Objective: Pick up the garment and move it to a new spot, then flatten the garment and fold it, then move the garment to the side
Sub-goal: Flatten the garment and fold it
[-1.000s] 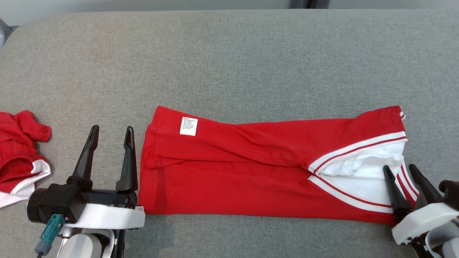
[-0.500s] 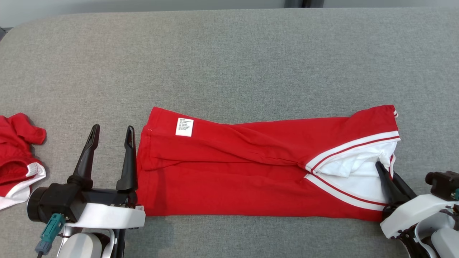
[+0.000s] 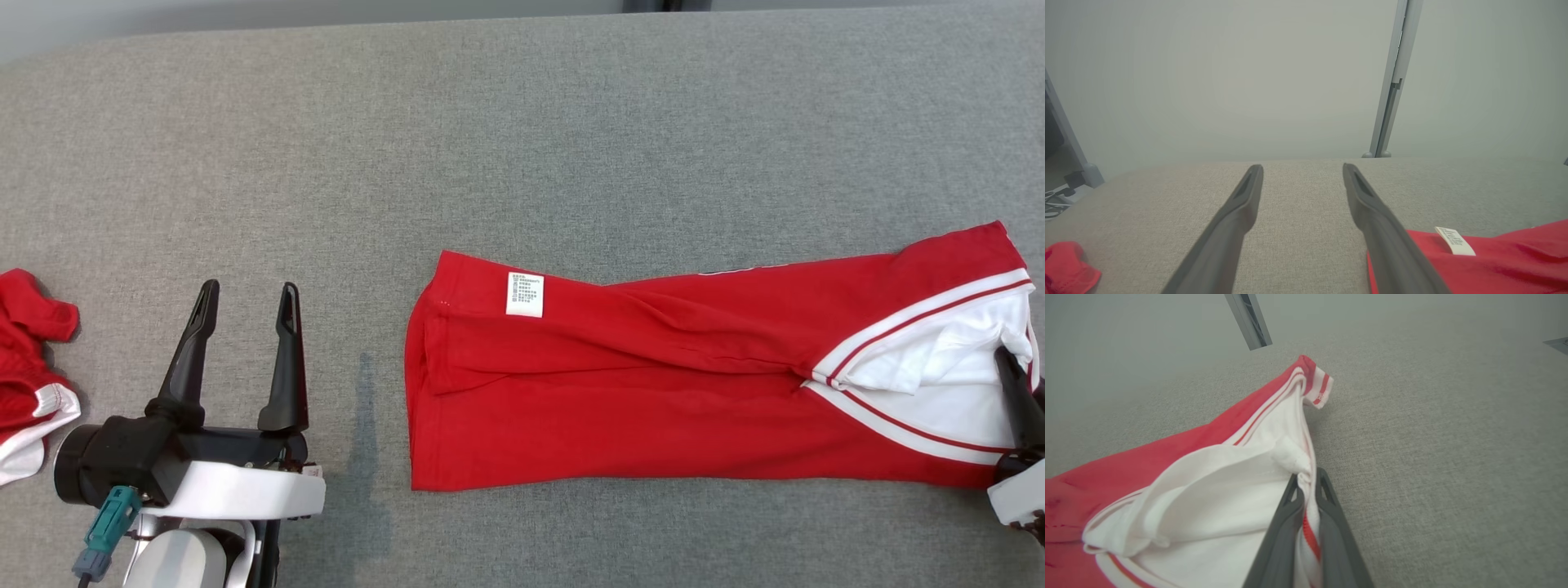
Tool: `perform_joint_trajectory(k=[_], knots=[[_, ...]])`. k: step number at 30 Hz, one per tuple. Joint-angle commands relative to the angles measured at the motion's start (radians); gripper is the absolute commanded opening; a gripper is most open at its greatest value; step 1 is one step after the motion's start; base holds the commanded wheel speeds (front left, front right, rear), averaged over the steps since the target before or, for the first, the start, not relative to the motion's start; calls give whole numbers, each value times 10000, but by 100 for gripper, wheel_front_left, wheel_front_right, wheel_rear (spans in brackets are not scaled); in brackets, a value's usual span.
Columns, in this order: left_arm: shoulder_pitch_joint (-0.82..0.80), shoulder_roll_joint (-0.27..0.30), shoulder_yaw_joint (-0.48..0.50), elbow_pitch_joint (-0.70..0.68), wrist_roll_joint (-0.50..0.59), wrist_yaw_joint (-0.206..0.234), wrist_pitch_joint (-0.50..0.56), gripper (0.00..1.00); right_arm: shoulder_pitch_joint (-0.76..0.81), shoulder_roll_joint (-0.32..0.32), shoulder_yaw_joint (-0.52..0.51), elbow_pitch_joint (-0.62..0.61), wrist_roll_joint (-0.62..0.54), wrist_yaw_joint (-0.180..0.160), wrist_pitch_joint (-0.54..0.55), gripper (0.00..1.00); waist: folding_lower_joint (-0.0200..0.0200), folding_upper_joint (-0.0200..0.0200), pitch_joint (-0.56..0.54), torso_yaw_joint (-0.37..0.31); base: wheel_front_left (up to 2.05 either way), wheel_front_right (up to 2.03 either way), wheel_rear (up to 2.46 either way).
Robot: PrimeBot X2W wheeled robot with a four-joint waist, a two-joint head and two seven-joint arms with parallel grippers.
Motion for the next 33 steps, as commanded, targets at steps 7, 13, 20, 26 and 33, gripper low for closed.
perform_joint_trajectory(k=[7, 13, 20, 26, 33], knots=[[-102, 78, 57, -9, 44, 86, -17, 100, -85, -86, 146, -313, -248, -23, -47, 0, 0, -1, -145, -120, 0, 0, 0], [55, 125, 43, -90, -32, 124, 18, 100, -63, -15, -136, -1783, -474, -17, 695, 0, 0, -1, -268, -295, 0, 0, 0], [-20, 141, -26, -137, -62, 145, 61, 100, -315, 1180, -528, -4572, -1330, -15, 2567, 0, 0, -1, -291, -401, 0, 0, 0], [-259, 55, -214, -49, -89, 54, 74, 100, -784, 2939, 644, -5912, -2258, -15, 3771, 0, 0, -1, -253, -196, 0, 0, 0], [-478, -93, -402, 118, -118, -74, 50, 100, -1359, 4021, 2246, -5231, -2623, -15, 3802, 0, 0, -1, -128, 182, 0, 0, 0]])
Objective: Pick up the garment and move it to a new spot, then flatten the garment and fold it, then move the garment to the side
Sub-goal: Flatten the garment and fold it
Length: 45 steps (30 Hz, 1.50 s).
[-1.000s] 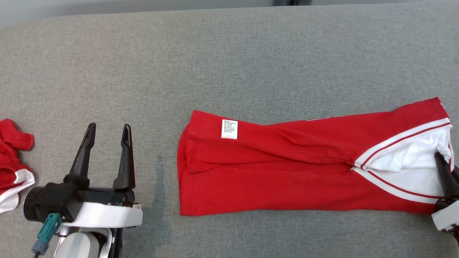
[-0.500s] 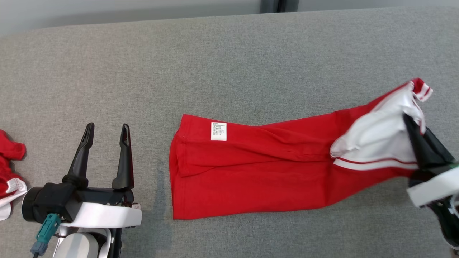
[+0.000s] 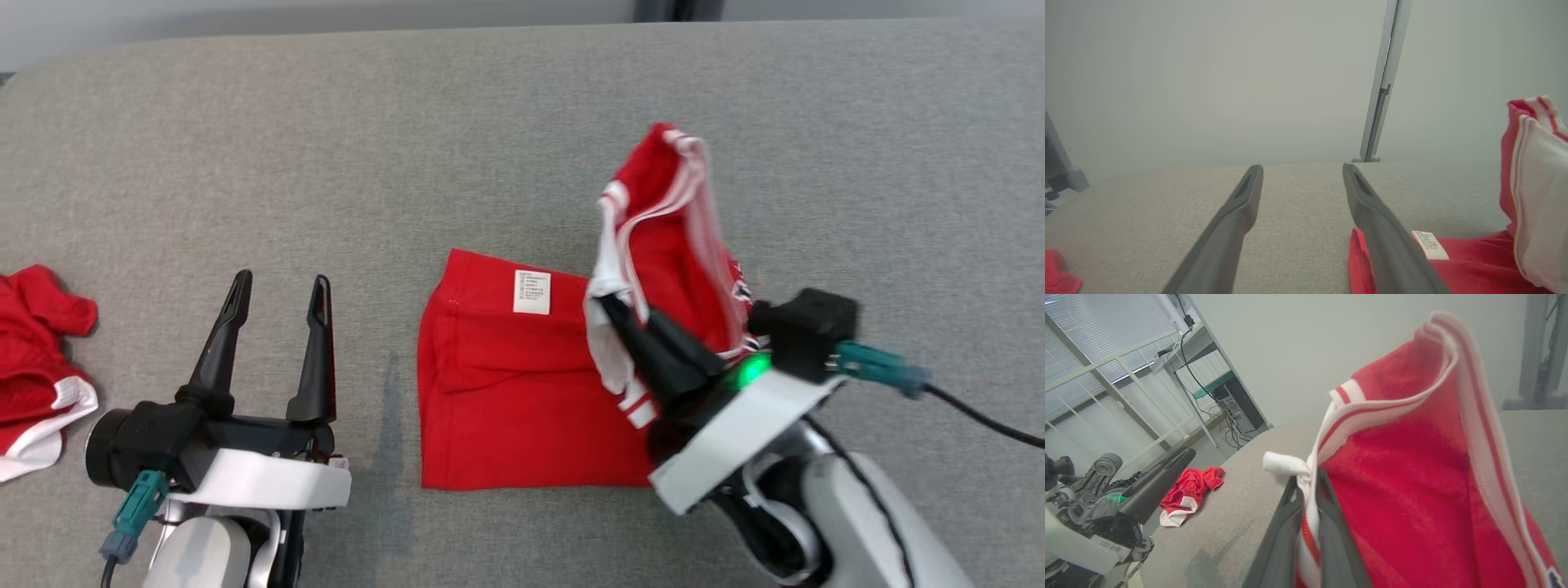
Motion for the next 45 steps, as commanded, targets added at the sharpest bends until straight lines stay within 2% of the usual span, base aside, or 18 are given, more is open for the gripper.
perform_joint_trajectory(k=[1, 6, 13, 17, 18, 19, 20, 21, 27, 30, 36, 45], knots=[[-237, -16, -10, 36, -1, -45, -32, 100, -192, 16, 134, 226, -138, -2, -151, 0, 0, 0, 84, 140, 0, 0, 0], [-442, -167, -160, 239, -6, -183, -60, 100, -694, 282, 1091, 1685, -200, 0, -872, 0, 0, 0, 283, 484, 0, 0, 0], [-736, -367, -264, 589, 38, -405, -88, 100, -1498, 285, 2551, 3001, 867, 0, -1992, 0, 0, 0, 510, 821, 0, 0, 0], [-809, -436, -223, 750, 95, -486, -88, 100, -1884, 284, 3050, 3687, 1124, 0, -2357, 0, 0, 0, 541, 863, 0, 0, 0], [-816, -462, -206, 773, 118, -500, -88, 100, -1982, 288, 3138, 3840, 1137, 0, -2483, 5, 0, 0, 543, 857, 0, 0, 0], [-818, -483, -189, 784, 139, -527, -89, 100, -2071, 291, 3193, 3948, 1135, 0, -2634, 33, 0, 0, 540, 849, 0, 0, 0], [-818, -494, -166, 799, 146, -553, -90, 100, -2150, 291, 3258, 4030, 1088, 0, -2774, 57, 0, 0, 537, 835, 0, 0, 0], [-823, -492, -137, 811, 164, -563, -91, 100, -2230, 293, 3383, 4040, 1090, 0, -2928, 100, 0, 0, 531, 803, 0, 0, 0], [-765, -482, 71, 869, 279, -651, -87, 100, -2584, 282, 3862, 3357, 713, 0, -3720, 100, 0, 0, 384, 546, 0, 0, 0], [-654, -461, 198, 903, 377, -658, -87, 100, -2399, -58, 3513, 2385, 327, -2, -4013, 100, 0, 0, 207, 383, 0, 0, 0], [-458, -367, 413, 876, 495, -541, -88, 100, -1541, -858, 1561, 1204, -460, -2, -4106, 100, 0, 0, -65, 107, 0, 0, 0], [-171, -266, 621, 769, 564, -404, -89, 100, 189, -1719, -1519, 1022, -1513, -2, -3821, 100, 0, 0, -392, -35, 0, 0, 0]])
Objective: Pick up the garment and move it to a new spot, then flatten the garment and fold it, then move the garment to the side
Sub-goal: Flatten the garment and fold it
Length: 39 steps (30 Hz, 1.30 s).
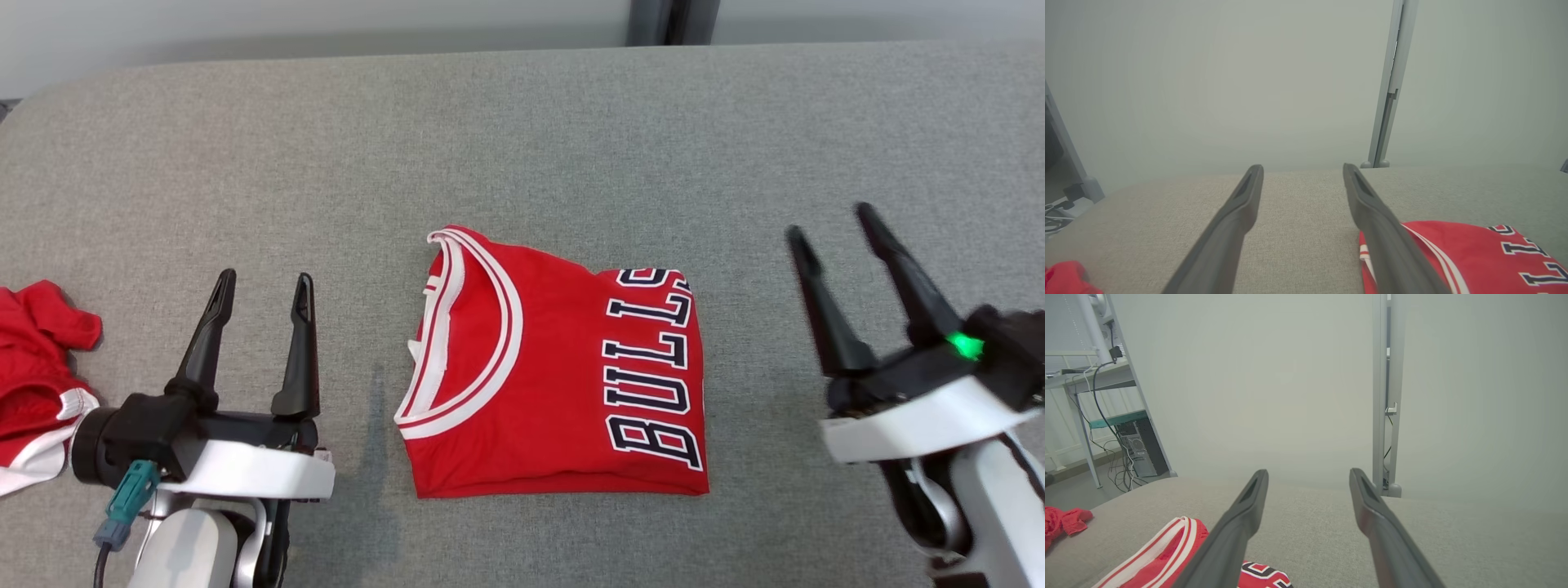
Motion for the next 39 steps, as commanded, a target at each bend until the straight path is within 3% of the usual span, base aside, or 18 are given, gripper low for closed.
perform_joint_trajectory(k=[1, 5, 10, 39], knots=[[147, 42, 46, -36, 31, 62, -16, 100, 163, -41, -138, -32, -111, -4, 34, 100, 0, -1, -59, -25, 0, 0, 0], [271, 124, 116, -47, -42, 105, -13, 100, 861, 33, -1198, 38, -370, -4, 160, 100, 0, -1, -261, -60, 0, 0, 0], [514, 222, 200, -77, -103, 157, 12, 100, 1460, 261, -1794, 44, -601, -4, 371, 100, 0, -1, -604, -26, 0, 0, 0], [2443, 809, -226, -784, -235, 241, 1116, 100, 4469, 940, -3220, -999, -972, -4, 1684, 100, 0, -1, -2711, -50, 0, 0, 0]])
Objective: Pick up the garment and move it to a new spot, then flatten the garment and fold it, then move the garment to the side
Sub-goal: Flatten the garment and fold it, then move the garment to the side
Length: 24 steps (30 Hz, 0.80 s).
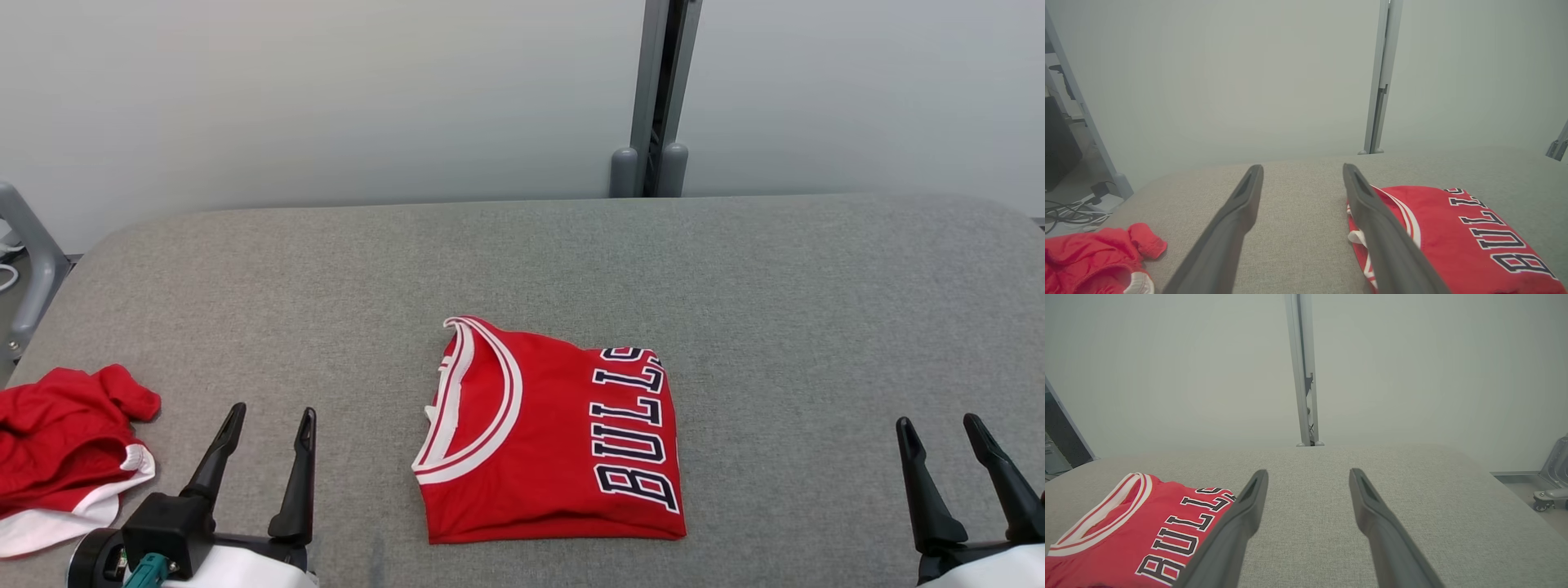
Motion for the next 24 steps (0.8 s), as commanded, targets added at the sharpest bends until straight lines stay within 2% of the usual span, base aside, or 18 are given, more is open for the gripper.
perform_joint_trajectory(k=[1, 24], knots=[[68, 86, 15, -50, -69, 46, 19, 100, 56, -4, -54, -72, -6, -4, 57, 100, 0, 0, -12, -12, 0, 0, 0], [33, 162, -77, -175, -213, 225, 239, 100, 209, 229, -252, -329, -115, -4, 445, 100, 0, 0, -108, 59, 0, 0, 0]])
